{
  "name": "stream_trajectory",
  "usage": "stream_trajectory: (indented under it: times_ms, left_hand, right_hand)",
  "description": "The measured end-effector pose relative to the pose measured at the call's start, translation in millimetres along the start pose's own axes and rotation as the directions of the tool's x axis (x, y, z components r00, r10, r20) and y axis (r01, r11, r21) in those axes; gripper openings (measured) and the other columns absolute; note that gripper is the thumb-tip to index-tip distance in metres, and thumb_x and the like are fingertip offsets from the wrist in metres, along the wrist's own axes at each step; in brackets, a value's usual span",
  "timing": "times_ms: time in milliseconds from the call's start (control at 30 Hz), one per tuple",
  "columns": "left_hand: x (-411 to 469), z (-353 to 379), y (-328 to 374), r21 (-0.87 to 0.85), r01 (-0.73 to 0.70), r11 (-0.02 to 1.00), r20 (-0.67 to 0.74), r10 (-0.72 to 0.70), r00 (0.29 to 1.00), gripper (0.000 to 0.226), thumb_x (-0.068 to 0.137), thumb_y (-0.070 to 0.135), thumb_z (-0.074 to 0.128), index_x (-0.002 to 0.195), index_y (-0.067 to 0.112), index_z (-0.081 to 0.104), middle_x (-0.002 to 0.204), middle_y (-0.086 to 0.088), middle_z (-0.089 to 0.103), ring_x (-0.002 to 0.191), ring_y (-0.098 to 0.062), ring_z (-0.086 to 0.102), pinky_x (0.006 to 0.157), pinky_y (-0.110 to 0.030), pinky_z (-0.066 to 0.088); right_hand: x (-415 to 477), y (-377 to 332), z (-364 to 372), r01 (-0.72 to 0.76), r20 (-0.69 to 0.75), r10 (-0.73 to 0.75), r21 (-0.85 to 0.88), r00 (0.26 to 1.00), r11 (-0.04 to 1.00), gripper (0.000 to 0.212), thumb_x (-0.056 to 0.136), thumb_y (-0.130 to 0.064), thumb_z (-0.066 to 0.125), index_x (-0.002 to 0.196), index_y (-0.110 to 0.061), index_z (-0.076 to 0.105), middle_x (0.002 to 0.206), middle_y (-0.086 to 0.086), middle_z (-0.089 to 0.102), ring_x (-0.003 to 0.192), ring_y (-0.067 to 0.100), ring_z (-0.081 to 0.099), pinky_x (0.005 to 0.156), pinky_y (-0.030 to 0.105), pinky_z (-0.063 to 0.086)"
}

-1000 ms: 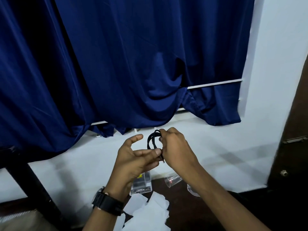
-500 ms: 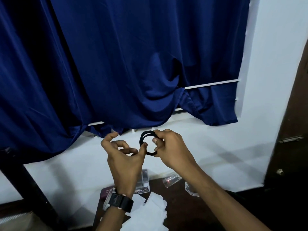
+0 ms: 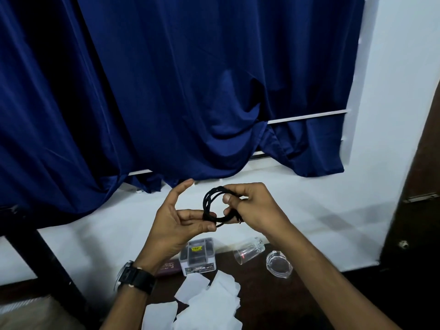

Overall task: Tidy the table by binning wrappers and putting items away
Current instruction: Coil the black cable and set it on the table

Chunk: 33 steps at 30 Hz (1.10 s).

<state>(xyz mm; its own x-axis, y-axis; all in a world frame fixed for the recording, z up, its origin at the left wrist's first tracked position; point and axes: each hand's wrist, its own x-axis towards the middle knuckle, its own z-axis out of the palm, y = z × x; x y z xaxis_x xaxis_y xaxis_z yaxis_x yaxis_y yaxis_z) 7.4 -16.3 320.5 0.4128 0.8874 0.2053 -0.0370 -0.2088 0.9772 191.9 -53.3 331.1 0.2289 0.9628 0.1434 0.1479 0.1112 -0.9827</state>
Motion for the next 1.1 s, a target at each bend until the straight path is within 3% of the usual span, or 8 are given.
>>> stream_trajectory:
  times_ms: [300,400,467,633,733,833,967,1100]
  left_hand:
    - [5,-18,0,0.174,0.015,0.985,0.049,-0.023,0.999,0.102,0.063,-0.009,0.088,0.144,0.038,0.047,0.087,-0.018,0.080,0.085,-0.030,0.079,0.081,-0.027,0.061]
    - [7,-20,-1,0.338,-0.003,0.941,0.009,-0.001,1.000,0.095,0.068,0.003,0.091,0.143,0.041,0.047,0.086,-0.006,0.081,0.087,-0.019,0.079,0.090,-0.028,0.058]
    - [5,-13,-3,0.451,-0.042,0.891,-0.025,0.060,0.998,0.086,0.074,0.011,0.090,0.140,0.043,0.046,0.081,0.004,0.081,0.082,-0.009,0.078,0.086,-0.022,0.056]
    - [2,12,-29,0.498,-0.122,0.859,-0.030,0.158,0.987,0.080,0.087,0.001,0.071,0.148,0.039,0.035,0.079,0.010,0.080,0.078,-0.004,0.077,0.082,-0.020,0.057]
    - [5,12,-38,0.297,-0.027,0.954,0.070,0.006,0.998,0.094,0.088,-0.001,0.074,0.154,0.039,0.021,0.106,0.005,0.080,0.101,-0.012,0.076,0.095,-0.033,0.056]
    - [2,12,-33,0.041,0.041,0.998,0.140,-0.047,0.989,0.102,0.078,0.007,0.085,0.153,0.038,0.023,0.129,0.002,0.072,0.114,-0.024,0.072,0.093,-0.039,0.058]
    - [5,22,-26,-0.049,0.048,0.998,-0.081,-0.052,0.995,0.075,0.083,0.017,0.078,0.146,0.027,0.038,0.104,-0.009,0.080,0.094,-0.032,0.078,0.090,-0.049,0.061]
    - [5,22,-30,-0.147,0.101,0.984,-0.110,-0.118,0.987,0.064,0.088,0.012,0.075,0.142,0.028,0.044,0.101,-0.010,0.081,0.082,-0.026,0.078,0.077,-0.038,0.062]
  right_hand:
    - [6,7,-4,-0.019,-0.018,0.019,-0.036,1.000,0.999,0.023,0.098,-0.012,0.066,0.119,-0.015,0.072,0.072,0.009,0.069,0.063,0.016,0.071,0.075,0.040,0.065]
    - [8,11,-7,-0.014,-0.011,0.012,-0.157,1.000,0.988,0.025,0.098,-0.018,0.066,0.123,-0.020,0.071,0.075,0.008,0.074,0.064,0.021,0.076,0.082,0.042,0.064]
    - [11,13,-7,-0.008,-0.001,0.008,-0.209,1.000,0.978,0.025,0.099,-0.021,0.065,0.123,-0.023,0.070,0.077,0.007,0.075,0.063,0.022,0.077,0.084,0.043,0.063]
    - [14,22,-3,0.011,0.062,-0.001,-0.160,0.998,0.987,0.017,0.099,-0.020,0.064,0.113,-0.021,0.073,0.077,0.007,0.075,0.072,0.026,0.078,0.083,0.048,0.063]
    - [14,31,-8,0.005,0.035,0.001,-0.164,0.999,0.986,0.017,0.099,-0.020,0.063,0.113,-0.021,0.074,0.073,0.008,0.075,0.070,0.026,0.078,0.082,0.046,0.063]
    - [12,38,-14,0.002,0.053,0.006,-0.151,0.999,0.989,0.016,0.100,-0.017,0.063,0.107,-0.022,0.077,0.069,0.003,0.073,0.069,0.022,0.076,0.078,0.045,0.065]
    - [11,44,-11,0.000,0.097,0.008,-0.080,0.995,0.997,0.020,0.098,-0.012,0.066,0.116,-0.013,0.075,0.086,0.011,0.071,0.074,0.017,0.072,0.069,0.040,0.065]
    - [12,50,-11,-0.052,0.083,0.045,0.087,0.996,0.995,0.024,0.094,-0.010,0.072,0.118,-0.006,0.071,0.101,0.016,0.067,0.073,0.016,0.071,0.062,0.034,0.062]
